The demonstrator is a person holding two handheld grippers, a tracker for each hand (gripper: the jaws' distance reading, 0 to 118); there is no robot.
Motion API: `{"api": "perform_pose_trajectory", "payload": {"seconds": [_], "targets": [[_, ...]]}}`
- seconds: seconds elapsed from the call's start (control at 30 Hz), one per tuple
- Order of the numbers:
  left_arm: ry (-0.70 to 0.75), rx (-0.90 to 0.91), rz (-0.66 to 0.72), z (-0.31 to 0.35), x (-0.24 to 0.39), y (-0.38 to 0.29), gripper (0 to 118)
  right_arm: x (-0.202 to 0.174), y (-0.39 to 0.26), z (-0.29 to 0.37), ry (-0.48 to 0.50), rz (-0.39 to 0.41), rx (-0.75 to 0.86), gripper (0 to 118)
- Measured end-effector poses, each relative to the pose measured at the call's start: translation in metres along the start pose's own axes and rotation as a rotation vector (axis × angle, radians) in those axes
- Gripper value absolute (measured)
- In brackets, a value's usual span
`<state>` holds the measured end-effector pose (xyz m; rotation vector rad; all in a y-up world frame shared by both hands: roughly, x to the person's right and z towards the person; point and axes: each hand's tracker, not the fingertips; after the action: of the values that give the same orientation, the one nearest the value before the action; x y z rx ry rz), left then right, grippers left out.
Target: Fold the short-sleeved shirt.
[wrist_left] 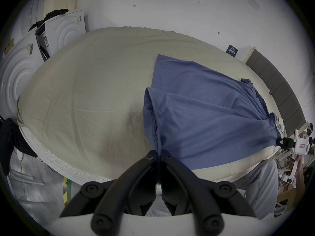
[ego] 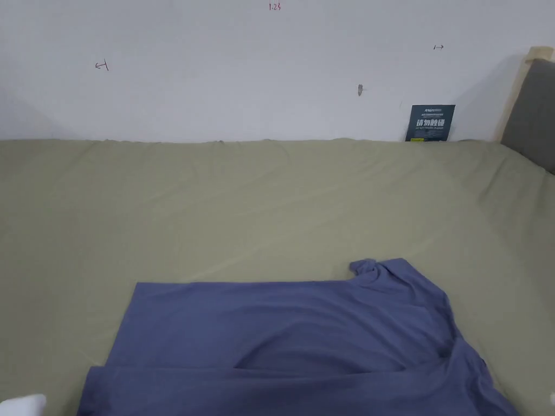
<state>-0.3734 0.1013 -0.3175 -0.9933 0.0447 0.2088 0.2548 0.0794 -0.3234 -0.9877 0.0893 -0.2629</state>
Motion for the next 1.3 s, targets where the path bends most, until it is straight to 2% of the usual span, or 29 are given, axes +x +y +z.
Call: {"api": "perform_pose_trajectory", "payload": {"seconds": [0.03,0.07,0.1,0.13,0.17,0.2,0.23,0.3,0.37,0.4,0.43,0.47,0.5,0.53,0.57,0.73,0.9,1.17,1.27,1.3], "targets": [[0.000,-0.002,0.001,-0.002,-0.001,0.000,0,0.001,0.001,-0.002,0.000,-0.010,-0.007,17],[-0.004,0.002,0.005,-0.003,-0.002,-0.001,3,0.002,0.000,-0.003,-0.007,-0.026,-0.007,28],[-0.017,0.008,0.007,-0.003,-0.002,-0.002,32,0.001,-0.001,-0.002,-0.032,-0.044,-0.005,68],[0.002,0.009,-0.003,-0.003,-0.002,-0.001,79,0.001,-0.001,-0.001,-0.050,-0.049,-0.012,102],[0.021,0.003,-0.010,-0.004,-0.003,-0.002,115,0.002,-0.003,0.002,-0.047,-0.051,-0.005,118],[0.016,0.009,-0.011,-0.001,-0.004,-0.003,117,0.003,-0.003,0.011,-0.037,-0.063,0.038,118],[0.022,0.083,-0.024,0.008,-0.002,0.001,114,0.001,-0.001,0.019,-0.040,-0.062,0.057,118],[0.028,0.061,-0.017,0.016,0.003,0.011,114,-0.006,0.007,0.030,-0.073,-0.020,0.075,118],[0.020,0.124,-0.038,0.028,0.009,0.025,113,-0.011,0.018,0.041,-0.085,0.006,0.148,118],[0.013,0.148,-0.046,0.034,0.014,0.033,110,-0.018,0.024,0.047,-0.090,0.028,0.187,116],[0.019,0.178,-0.042,0.038,0.021,0.040,102,-0.025,0.030,0.051,-0.085,0.047,0.216,108],[0.012,0.195,-0.053,0.040,0.027,0.047,88,-0.030,0.035,0.055,-0.091,0.066,0.269,87],[0.003,0.236,-0.068,0.048,0.028,0.054,45,-0.037,0.040,0.058,-0.099,0.090,0.314,39],[0.012,0.263,-0.071,0.049,0.032,0.059,2,-0.044,0.045,0.059,-0.123,0.112,0.331,5],[0.026,0.273,-0.071,0.046,0.036,0.063,0,-0.047,0.048,0.058,-0.136,0.105,0.350,1],[0.028,0.315,-0.021,0.029,0.037,0.079,0,-0.053,0.064,0.052,-0.095,0.067,0.362,1],[0.011,0.294,-0.012,0.009,0.037,0.112,0,-0.054,0.076,0.041,-0.104,0.082,0.358,1],[0.063,0.174,-0.053,-0.079,0.037,0.183,0,-0.056,0.107,0.013,-0.120,0.091,0.338,1],[0.045,0.122,-0.012,-0.117,0.035,0.205,0,-0.054,0.117,-0.001,-0.131,0.101,0.320,1],[0.042,0.125,-0.011,-0.127,0.036,0.210,9,-0.054,0.120,-0.005,-0.133,0.107,0.312,1]]}}
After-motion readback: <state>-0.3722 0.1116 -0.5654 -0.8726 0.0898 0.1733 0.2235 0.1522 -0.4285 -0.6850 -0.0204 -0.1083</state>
